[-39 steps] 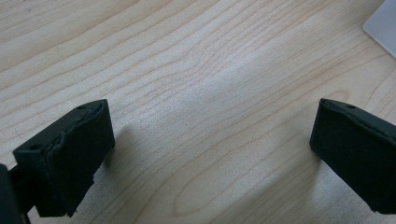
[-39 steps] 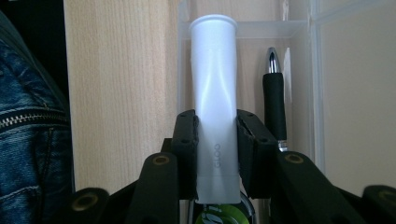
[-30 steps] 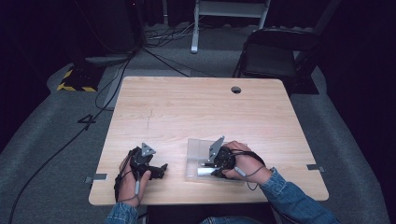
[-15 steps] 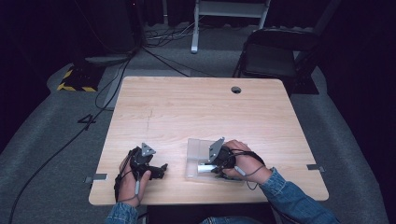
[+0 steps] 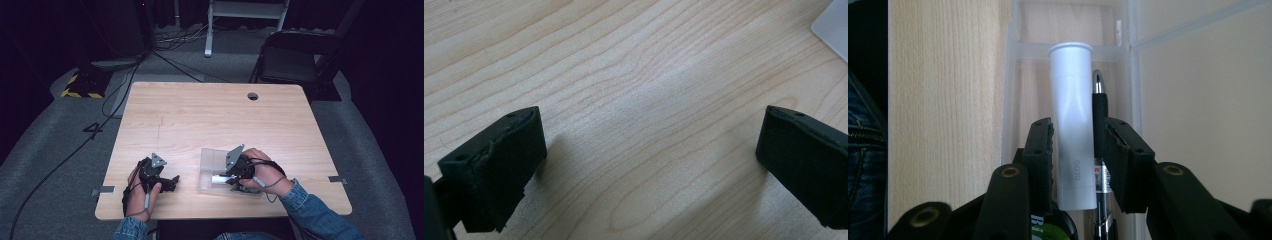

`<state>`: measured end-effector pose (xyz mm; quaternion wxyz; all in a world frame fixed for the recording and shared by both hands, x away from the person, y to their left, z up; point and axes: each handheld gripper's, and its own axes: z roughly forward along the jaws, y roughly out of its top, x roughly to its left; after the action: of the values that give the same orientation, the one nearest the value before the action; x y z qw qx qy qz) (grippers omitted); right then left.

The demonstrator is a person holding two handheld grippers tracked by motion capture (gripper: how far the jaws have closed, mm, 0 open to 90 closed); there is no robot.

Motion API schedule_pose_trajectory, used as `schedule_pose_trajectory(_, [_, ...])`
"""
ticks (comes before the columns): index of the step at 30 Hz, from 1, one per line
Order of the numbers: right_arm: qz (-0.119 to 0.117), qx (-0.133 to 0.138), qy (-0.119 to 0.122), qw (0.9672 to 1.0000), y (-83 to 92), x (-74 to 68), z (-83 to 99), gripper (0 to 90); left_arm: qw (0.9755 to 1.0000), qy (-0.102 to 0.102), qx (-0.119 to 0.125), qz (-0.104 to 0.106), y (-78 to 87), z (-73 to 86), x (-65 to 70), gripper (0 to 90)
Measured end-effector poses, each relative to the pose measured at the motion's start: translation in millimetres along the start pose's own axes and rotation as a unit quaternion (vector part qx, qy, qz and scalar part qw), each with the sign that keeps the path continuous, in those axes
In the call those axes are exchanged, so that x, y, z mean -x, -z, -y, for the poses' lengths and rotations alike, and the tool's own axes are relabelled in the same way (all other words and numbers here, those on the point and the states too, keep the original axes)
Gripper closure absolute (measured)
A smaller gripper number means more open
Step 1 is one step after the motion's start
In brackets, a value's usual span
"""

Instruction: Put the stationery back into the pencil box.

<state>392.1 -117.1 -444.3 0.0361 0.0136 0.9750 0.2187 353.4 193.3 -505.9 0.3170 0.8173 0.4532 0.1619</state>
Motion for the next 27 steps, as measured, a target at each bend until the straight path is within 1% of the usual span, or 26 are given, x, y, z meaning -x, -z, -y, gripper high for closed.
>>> schedule_pose_trajectory(1, [0.004, 0.008, 0.003, 1.0000, 2.5, 1.2, 0.2, 64.9, 1.0000, 0.000, 0.000, 0.000, 0.0, 0.0, 0.0, 0.2])
schedule_pose_trajectory(3, [0.008, 0.015, -0.007, 0.9998, 7.4, 1.7, 1.1, 64.1, 1.0000, 0.000, 0.000, 0.000, 0.0, 0.0, 0.0, 0.1])
schedule_pose_trajectory(5, [0.014, 0.029, -0.017, 0.9993, 13.4, 3.4, 2.5, 62.8, 1.0000, 0.000, 0.000, 0.000, 0.0, 0.0, 0.0, 0.2])
schedule_pose_trajectory(8, [0.027, 0.044, -0.029, 0.9983, 21.4, 5.4, 5.1, 61.7, 1.0000, 0.000, 0.000, 0.000, 0.0, 0.0, 0.0, 0.2])
schedule_pose_trajectory(11, [0.037, 0.068, -0.045, 0.9960, 30.0, 7.6, 8.2, 58.4, 1.0000, 0.000, 0.000, 0.000, 0.0, -0.1, -0.1, 0.1])
schedule_pose_trajectory(12, [0.041, 0.073, -0.051, 0.9952, 33.2, 8.3, 9.3, 58.0, 1.0000, 0.000, 0.000, 0.000, 0.0, -0.1, 0.0, 0.2])
schedule_pose_trajectory(16, [0.052, 0.090, -0.063, 0.9926, 44.9, 11.6, 15.1, 54.6, 1.0000, 0.000, 0.000, 0.000, 0.0, -0.1, -0.1, 0.1])
schedule_pose_trajectory(21, [0.069, 0.108, -0.085, 0.9881, 58.3, 16.7, 24.4, 51.2, 1.0000, 0.001, 0.000, 0.001, 0.1, 0.0, -0.2, 0.2])
schedule_pose_trajectory(24, [0.082, 0.121, -0.101, 0.9841, 68.2, 20.3, 31.4, 48.3, 1.0000, 0.003, 0.000, -0.002, 0.3, -0.1, -0.6, 0.4])
schedule_pose_trajectory(25, [0.089, 0.126, -0.106, 0.9823, 72.2, 21.4, 34.7, 47.0, 1.0000, 0.007, 0.001, -0.002, 0.0, 0.0, -0.6, 0.4])
schedule_pose_trajectory(27, [0.096, 0.130, -0.114, 0.9802, 77.6, 22.8, 39.8, 45.6, 1.0000, 0.008, 0.001, -0.005, 0.0, 0.0, -0.9, 0.4])
